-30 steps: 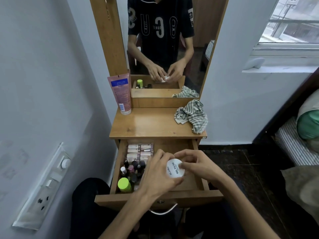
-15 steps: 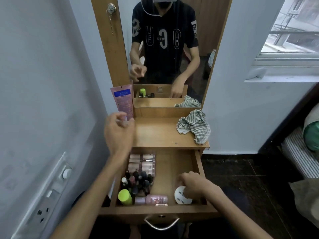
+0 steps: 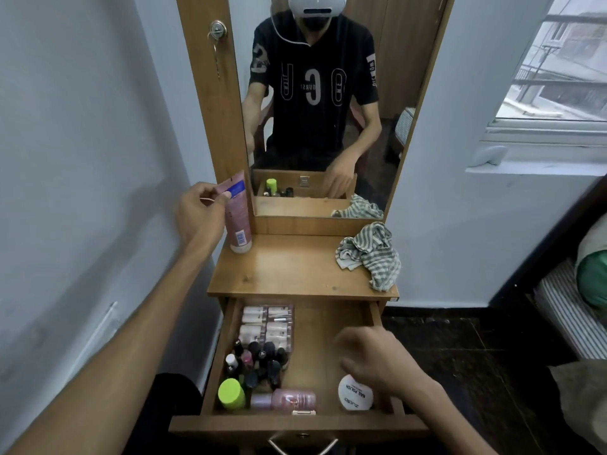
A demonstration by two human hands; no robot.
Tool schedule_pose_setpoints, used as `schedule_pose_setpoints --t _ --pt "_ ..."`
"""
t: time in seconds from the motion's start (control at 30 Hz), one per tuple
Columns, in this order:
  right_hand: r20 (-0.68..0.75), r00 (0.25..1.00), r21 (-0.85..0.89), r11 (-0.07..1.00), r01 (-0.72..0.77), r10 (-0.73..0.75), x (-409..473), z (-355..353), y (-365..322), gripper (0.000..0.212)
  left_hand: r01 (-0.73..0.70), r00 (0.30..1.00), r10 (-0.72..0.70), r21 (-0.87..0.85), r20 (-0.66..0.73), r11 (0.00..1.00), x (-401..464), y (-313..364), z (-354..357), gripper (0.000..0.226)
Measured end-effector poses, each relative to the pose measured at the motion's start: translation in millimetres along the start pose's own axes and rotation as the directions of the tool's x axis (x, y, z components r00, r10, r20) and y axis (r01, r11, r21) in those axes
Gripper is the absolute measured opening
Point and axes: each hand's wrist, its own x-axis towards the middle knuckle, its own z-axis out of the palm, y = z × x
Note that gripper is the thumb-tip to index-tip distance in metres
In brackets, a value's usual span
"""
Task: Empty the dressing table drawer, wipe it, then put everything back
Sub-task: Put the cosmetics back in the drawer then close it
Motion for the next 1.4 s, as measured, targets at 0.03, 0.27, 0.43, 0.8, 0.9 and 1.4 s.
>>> schedule_pose_setpoints --t 0.03,0.27,0.43,0.8,0.9,1.4 --pt "-0.062 0.998 0.045 0.999 0.013 -0.010 1 -4 -2 0.037 -0.003 1.000 0.002 -0.029 -0.020 1.000 -5 2 -3 0.023" --pt "-0.379 0.923 0.359 0.910 0.207 -0.061 6 -31 -35 0.090 0.112 0.993 -0.096 -0.282 0.067 0.953 -59 27 -25 0.007" --pt "-0.310 0.936 0.343 0.898 0.275 -0.169 -4 -33 -55 0.095 0.287 0.944 -0.213 -0.308 0.252 0.907 -125 23 -17 0.013" --pt "-0.079 0.997 -0.044 0.999 0.000 -0.004 -12 -21 -20 0.076 0.329 0.836 -0.341 0.106 0.430 0.938 -181 -13 -17 0.029" --pt "-0.030 0.997 -0.153 0.985 -0.078 0.074 0 -15 -21 0.065 0.194 0.889 -0.253 0.185 0.382 0.963 -181 -11 -29 0.025" --pt "0.084 0.968 -0.396 0.900 -0.184 0.235 34 -1 -38 0.026 0.244 0.920 -0.258 0.084 0.295 0.966 -186 -59 -63 0.018"
